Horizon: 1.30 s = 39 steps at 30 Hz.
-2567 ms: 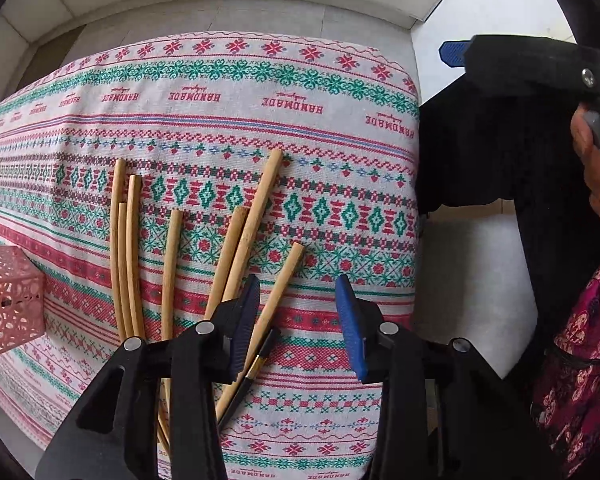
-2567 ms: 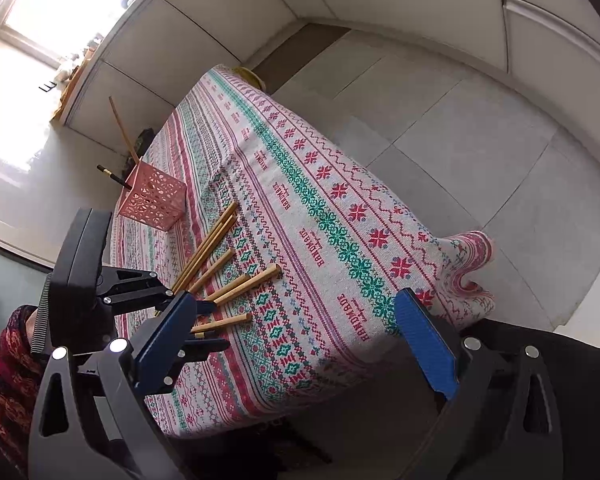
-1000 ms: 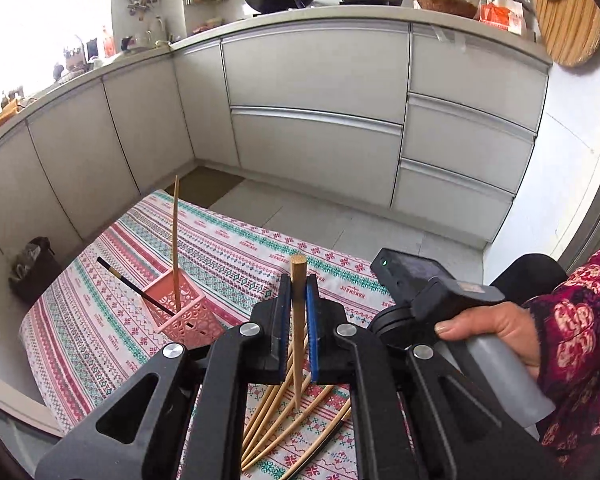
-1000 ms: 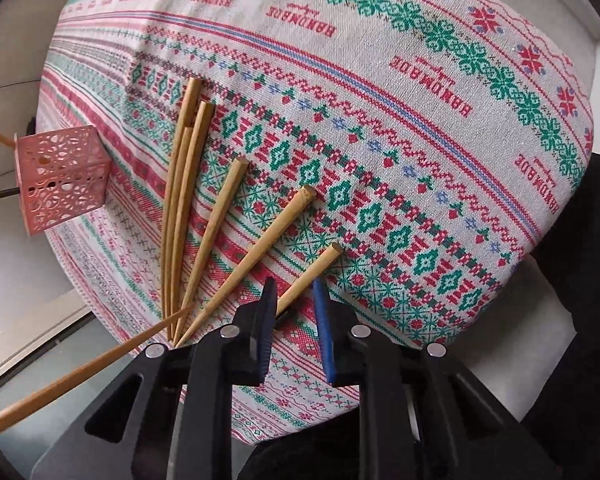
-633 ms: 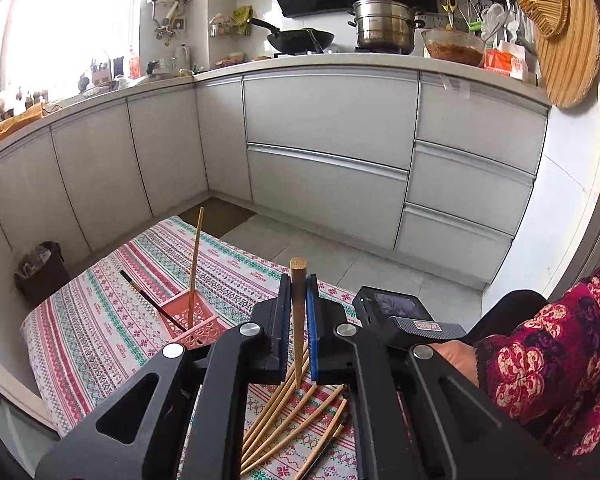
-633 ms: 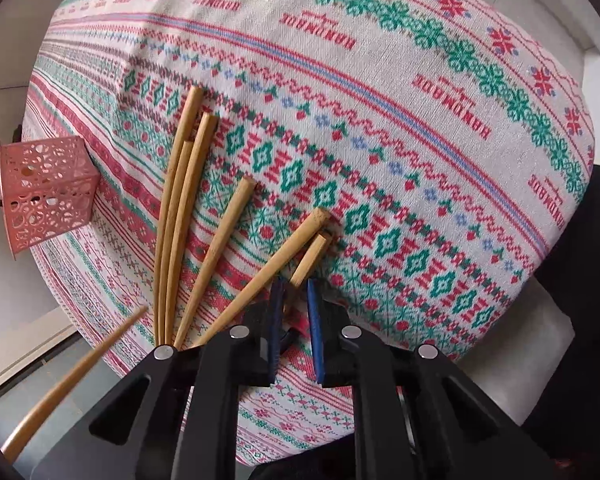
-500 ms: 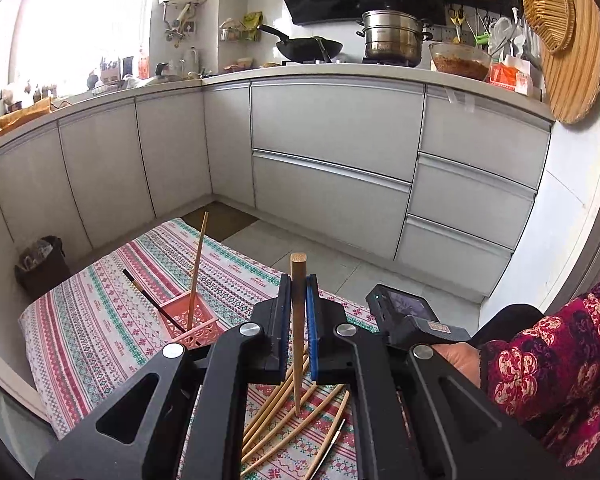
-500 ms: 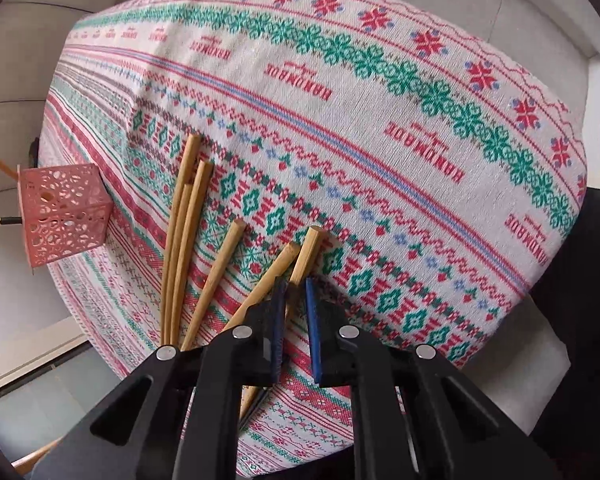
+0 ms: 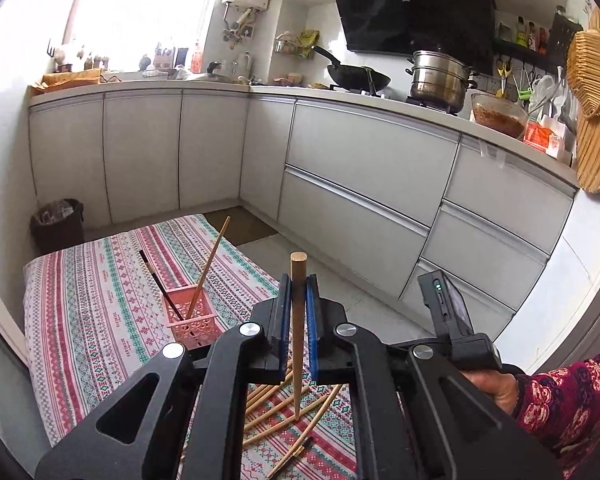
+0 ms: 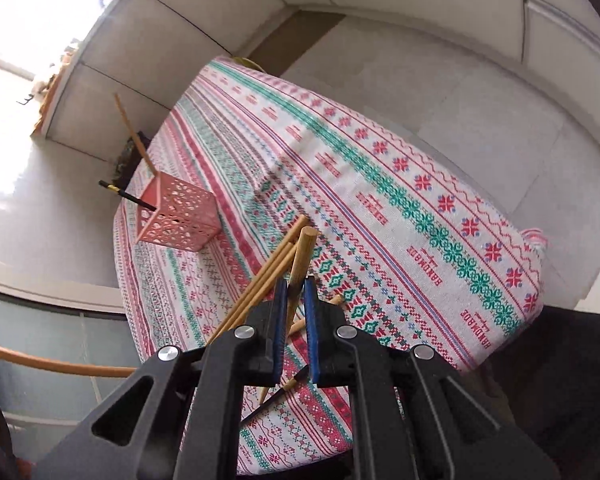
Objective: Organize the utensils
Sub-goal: 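Lift both held chopsticks upright and carry them over the pink mesh cup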
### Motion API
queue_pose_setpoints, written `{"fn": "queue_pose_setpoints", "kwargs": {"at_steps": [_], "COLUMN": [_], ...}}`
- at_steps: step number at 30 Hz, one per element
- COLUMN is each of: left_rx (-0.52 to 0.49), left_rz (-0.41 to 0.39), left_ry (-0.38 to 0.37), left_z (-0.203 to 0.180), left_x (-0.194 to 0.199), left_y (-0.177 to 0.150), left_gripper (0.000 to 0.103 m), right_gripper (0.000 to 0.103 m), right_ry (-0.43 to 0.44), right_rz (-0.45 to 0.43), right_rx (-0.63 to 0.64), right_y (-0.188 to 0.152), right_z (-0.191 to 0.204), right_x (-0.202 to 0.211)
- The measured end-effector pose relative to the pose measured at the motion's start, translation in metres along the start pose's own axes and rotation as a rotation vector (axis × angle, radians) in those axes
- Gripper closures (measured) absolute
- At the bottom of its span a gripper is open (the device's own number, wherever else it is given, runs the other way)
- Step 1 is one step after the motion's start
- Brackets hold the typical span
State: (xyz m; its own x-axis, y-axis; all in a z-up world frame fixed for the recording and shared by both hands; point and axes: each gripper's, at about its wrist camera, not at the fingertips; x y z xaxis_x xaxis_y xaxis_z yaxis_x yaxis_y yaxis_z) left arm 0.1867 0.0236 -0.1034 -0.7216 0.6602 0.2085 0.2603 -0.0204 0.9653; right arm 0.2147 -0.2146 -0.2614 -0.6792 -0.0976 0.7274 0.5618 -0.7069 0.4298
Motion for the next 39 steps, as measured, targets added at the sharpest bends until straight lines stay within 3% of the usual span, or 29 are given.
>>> {"fn": "queue_pose_setpoints", "kwargs": {"at_steps": [11, 28, 31, 34, 38, 39], "left_rx": [0.039, 0.049, 0.056, 0.055, 0.053, 0.054], "left_rz": [-0.015, -0.080, -0.106, -0.125, -0.116, -0.113], "left_ry": [0.126, 0.290, 0.302, 0.294, 0.270, 0.264], "left_z": [0.000, 0.029, 0.036, 0.036, 0.031, 0.030], "left_x": [0.012, -0.025, -0.031, -0.029, -0.026, -0.025], "left_y": [0.020, 0.070, 0.082, 0.085, 0.079, 0.076], "left_gripper": [0.096, 0.096, 0.096, 0.096, 0.096, 0.096], "right_gripper": [0.095, 0.095, 0.095, 0.094, 0.089, 0.084], "right_ry": [0.165, 0.228, 0.232, 0.207, 0.054, 0.013], "right_rz": [-0.183, -0.319, -0.280, -0.174, 0.021, 0.062], "right_rx": [0.243, 0.286, 0.243, 0.122, -0.099, -0.136], "right_y": [0.009, 0.062, 0.069, 0.075, 0.080, 0.082], "right_z": [0.055, 0.082, 0.075, 0.047, -0.031, -0.048], "right_x": [0.075, 0.119, 0.108, 0.079, 0.002, -0.016]}}
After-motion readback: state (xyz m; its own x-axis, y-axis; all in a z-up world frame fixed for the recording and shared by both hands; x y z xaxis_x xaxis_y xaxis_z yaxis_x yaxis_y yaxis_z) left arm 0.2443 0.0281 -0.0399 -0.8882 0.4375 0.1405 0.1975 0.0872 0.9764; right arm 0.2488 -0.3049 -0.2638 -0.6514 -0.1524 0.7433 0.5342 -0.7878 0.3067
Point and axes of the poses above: each gripper's, at about its wrist camera, not at the fingertips, and x roughly against the way its jaws point, z to its left, y to its top, and after that the axes turned 14 degrees about -z, right-handed
